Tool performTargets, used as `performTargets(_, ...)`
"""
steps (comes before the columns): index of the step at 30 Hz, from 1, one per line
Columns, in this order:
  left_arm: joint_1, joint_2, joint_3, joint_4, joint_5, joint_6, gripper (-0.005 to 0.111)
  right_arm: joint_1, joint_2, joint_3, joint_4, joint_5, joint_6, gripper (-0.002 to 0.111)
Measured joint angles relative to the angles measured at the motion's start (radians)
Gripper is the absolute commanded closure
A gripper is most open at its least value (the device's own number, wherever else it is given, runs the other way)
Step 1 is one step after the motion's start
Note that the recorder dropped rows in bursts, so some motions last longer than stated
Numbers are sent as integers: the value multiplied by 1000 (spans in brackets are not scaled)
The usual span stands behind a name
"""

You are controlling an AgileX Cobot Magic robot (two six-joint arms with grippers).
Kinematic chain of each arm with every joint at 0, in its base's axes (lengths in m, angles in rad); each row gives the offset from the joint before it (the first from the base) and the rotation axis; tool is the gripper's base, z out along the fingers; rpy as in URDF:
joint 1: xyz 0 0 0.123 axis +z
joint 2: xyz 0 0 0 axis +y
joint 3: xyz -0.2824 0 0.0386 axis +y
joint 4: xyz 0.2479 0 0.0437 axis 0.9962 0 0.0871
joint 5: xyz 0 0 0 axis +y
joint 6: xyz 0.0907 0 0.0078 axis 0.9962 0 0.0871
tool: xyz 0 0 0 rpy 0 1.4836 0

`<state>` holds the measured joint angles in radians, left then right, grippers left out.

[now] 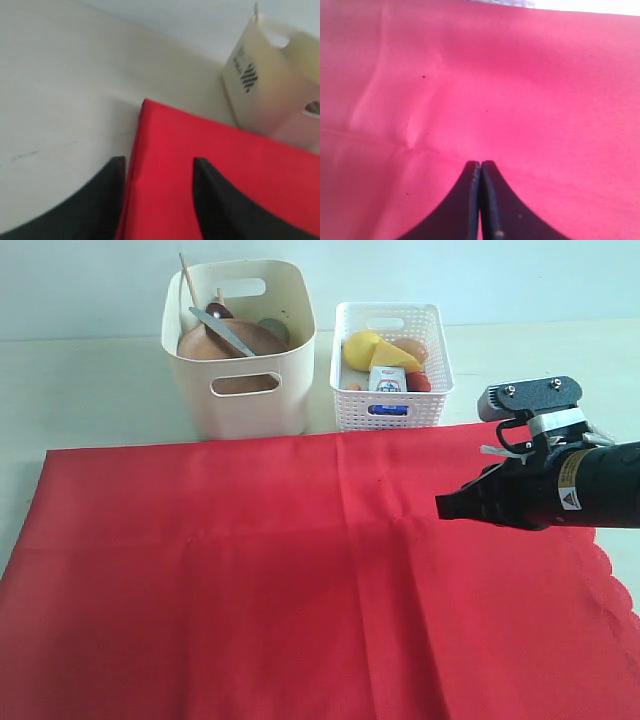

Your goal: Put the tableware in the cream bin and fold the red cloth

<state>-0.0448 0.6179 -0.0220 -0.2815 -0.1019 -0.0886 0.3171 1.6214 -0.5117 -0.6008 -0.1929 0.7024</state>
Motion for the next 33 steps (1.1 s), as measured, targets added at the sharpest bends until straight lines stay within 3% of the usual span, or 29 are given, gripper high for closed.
performTargets(3, 0, 190, -31, 49, -29, 0, 27, 0, 0, 0, 0, 0, 0, 108)
performTargets(7, 0, 438, -92, 78, -57, 2, 18, 0, 0, 0, 0, 0, 0, 108)
performTargets(14, -33, 799, -182, 96, -119, 2, 18, 0, 0, 0, 0, 0, 0, 108)
performTargets(18, -96, 930, -221, 161, -195, 2, 18, 0, 0, 0, 0, 0, 0, 108)
performTargets(22, -106, 1032, -261, 161, -230, 5, 20, 0, 0, 0, 0, 0, 0, 108)
performTargets(24, -107, 1058, -280, 161, -251, 7, 28, 0, 0, 0, 0, 0, 0, 108)
performTargets(26, -107, 1083, -293, 166, -274, 10, 44, 0, 0, 0, 0, 0, -4, 108)
performTargets(27, -107, 1092, -299, 166, -282, 10, 56, 0, 0, 0, 0, 0, -6, 108)
performTargets(28, -107, 1097, -299, 169, -287, 10, 84, 0, 0, 0, 0, 0, -8, 108)
performTargets(29, -107, 1098, -299, 169, -291, 10, 100, 0, 0, 0, 0, 0, -11, 108)
performTargets(33, -112, 1096, -305, 177, -268, -16, 107, 0, 0, 0, 0, 13, -11, 108)
